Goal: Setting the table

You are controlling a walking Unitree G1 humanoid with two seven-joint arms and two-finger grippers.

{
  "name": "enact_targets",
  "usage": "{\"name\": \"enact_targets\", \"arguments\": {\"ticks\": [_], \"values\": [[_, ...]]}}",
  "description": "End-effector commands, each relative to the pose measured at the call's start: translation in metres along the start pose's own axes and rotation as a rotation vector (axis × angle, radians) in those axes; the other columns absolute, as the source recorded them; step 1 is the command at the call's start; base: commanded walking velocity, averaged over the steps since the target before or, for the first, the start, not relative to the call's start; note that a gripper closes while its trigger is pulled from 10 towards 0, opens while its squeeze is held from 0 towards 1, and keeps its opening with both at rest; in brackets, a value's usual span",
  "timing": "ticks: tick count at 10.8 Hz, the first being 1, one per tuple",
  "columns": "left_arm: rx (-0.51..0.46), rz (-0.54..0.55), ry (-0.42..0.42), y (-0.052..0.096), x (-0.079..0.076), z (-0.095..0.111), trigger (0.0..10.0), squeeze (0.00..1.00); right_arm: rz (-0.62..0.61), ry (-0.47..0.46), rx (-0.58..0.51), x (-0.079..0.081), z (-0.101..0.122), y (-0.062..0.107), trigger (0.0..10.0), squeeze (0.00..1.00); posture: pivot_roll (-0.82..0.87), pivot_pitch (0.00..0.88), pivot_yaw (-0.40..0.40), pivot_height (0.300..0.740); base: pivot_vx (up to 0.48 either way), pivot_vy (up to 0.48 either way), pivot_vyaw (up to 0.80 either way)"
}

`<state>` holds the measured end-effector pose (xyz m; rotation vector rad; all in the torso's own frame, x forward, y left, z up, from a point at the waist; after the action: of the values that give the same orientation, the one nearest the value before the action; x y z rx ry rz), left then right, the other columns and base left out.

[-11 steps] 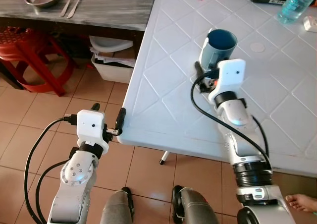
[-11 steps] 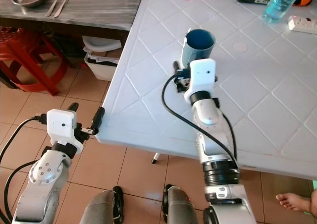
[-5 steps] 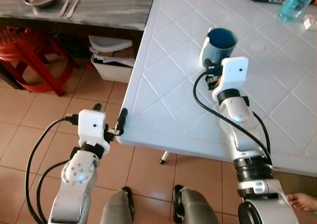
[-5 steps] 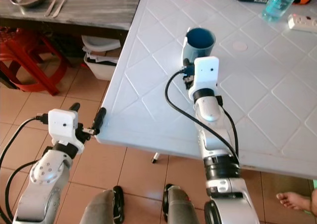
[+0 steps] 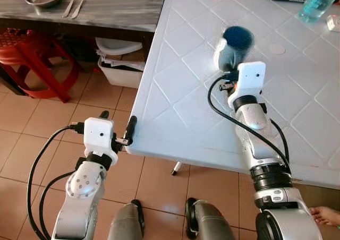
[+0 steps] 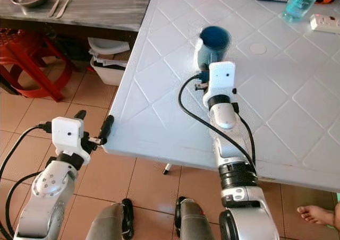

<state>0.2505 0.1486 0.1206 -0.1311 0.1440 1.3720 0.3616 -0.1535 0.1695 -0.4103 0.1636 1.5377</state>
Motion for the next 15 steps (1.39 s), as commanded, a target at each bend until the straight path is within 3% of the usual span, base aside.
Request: {"name": "enact_targets", "arguments": {"ticks": [1, 6, 12, 15], "values": [[0.003, -0.009, -0.005, 0.002, -0.001, 0.001, 10.0, 0.0, -0.011, -0.005, -0.011, -0.002, 0.002, -0.002, 0.0, 0.0, 0.01, 0.257, 0.033, 0.74, 0.0, 0.0, 0.0], [-0.002, 0.005, 0.022, -0.001, -0.002, 0.001, 10.0, 0.0, -0.029, 0.002, -0.028, -0.008, 0.003, 0.004, 0.0, 0.0, -0.01, 0.253, 0.025, 0.74, 0.0, 0.0, 0.0], [-0.03, 0.055, 0.051, -0.014, -0.001, 0.002, 10.0, 0.0, -0.034, 0.0, -0.087, -0.011, 0.007, 0.037, 0.0, 0.0, -0.04, 0.219, 0.009, 0.74, 0.0, 0.468, 0.0], [-0.05, 0.051, 0.026, -0.021, -0.001, 0.005, 10.0, 0.0, -0.024, 0.01, -0.087, -0.012, 0.009, 0.042, 0.0, 0.0, -0.05, 0.214, 0.008, 0.74, 0.084, 0.456, 0.0]]}}
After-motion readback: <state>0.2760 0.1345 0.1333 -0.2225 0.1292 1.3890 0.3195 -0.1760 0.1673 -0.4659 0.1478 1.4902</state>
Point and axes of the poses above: a point about 5 cm out from each wrist's last joint towards the gripper, its own y axis pointing back from the gripper into the wrist, its own z axis along the axis of the wrist's last joint, x = y × z, the point moved 1 cm from there along -y, pointing out of the wrist towards the gripper, and after that the axes turned 14 degrees about y, right-handed, at the moved point
